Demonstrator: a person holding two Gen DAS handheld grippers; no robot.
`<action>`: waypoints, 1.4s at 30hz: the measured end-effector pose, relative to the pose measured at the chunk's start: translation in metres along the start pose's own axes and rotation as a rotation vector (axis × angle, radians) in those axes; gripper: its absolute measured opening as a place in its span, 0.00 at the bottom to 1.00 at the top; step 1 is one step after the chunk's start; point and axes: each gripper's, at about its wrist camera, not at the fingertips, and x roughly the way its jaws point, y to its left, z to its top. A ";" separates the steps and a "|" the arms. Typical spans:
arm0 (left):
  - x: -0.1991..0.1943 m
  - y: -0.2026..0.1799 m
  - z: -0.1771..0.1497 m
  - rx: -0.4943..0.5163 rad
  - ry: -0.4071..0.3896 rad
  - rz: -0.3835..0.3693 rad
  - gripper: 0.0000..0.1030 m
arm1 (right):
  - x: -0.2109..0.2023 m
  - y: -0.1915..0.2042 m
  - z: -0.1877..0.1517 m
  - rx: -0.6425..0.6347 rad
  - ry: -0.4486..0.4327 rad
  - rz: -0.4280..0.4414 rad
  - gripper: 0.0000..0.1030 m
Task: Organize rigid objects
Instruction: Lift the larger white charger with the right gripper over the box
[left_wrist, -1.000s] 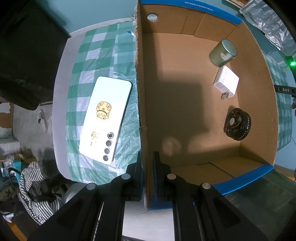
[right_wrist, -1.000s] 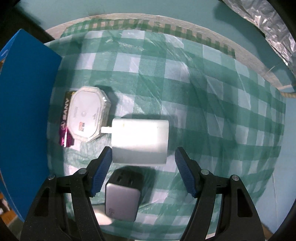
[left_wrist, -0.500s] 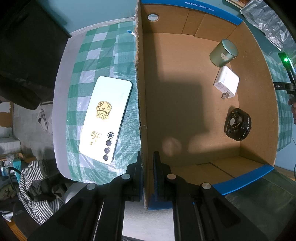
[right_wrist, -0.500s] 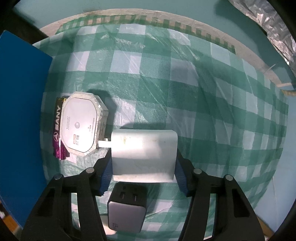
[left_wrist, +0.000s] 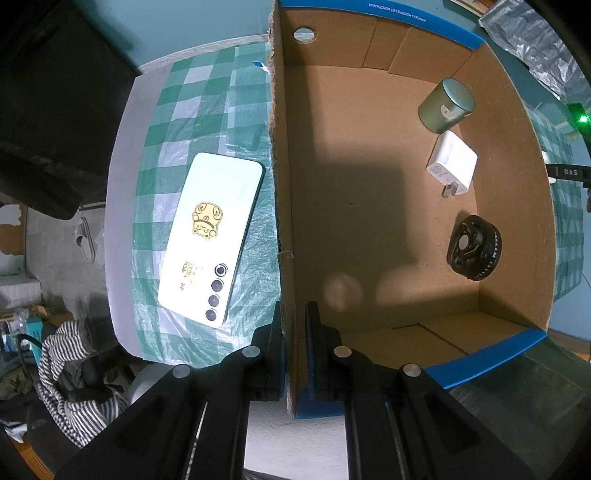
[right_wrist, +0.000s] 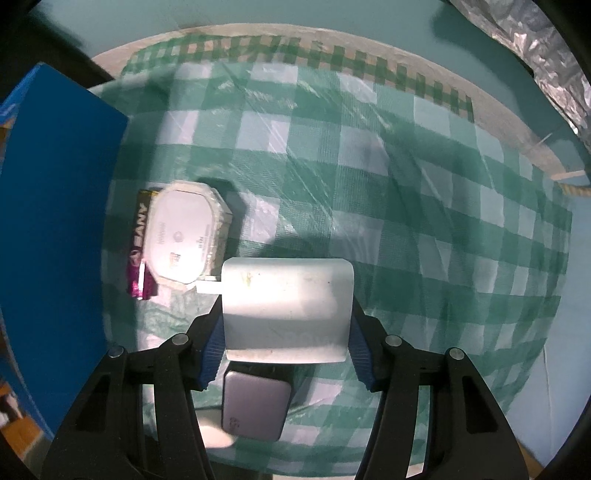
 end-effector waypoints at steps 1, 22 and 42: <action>0.000 0.000 0.000 0.000 0.000 0.000 0.08 | -0.003 0.000 0.000 -0.005 -0.003 0.001 0.56; -0.001 -0.001 -0.001 0.010 -0.006 -0.006 0.08 | -0.083 0.056 -0.002 -0.150 -0.078 0.030 0.56; -0.002 -0.001 0.000 0.019 -0.009 -0.013 0.08 | -0.109 0.147 0.003 -0.368 -0.105 0.051 0.57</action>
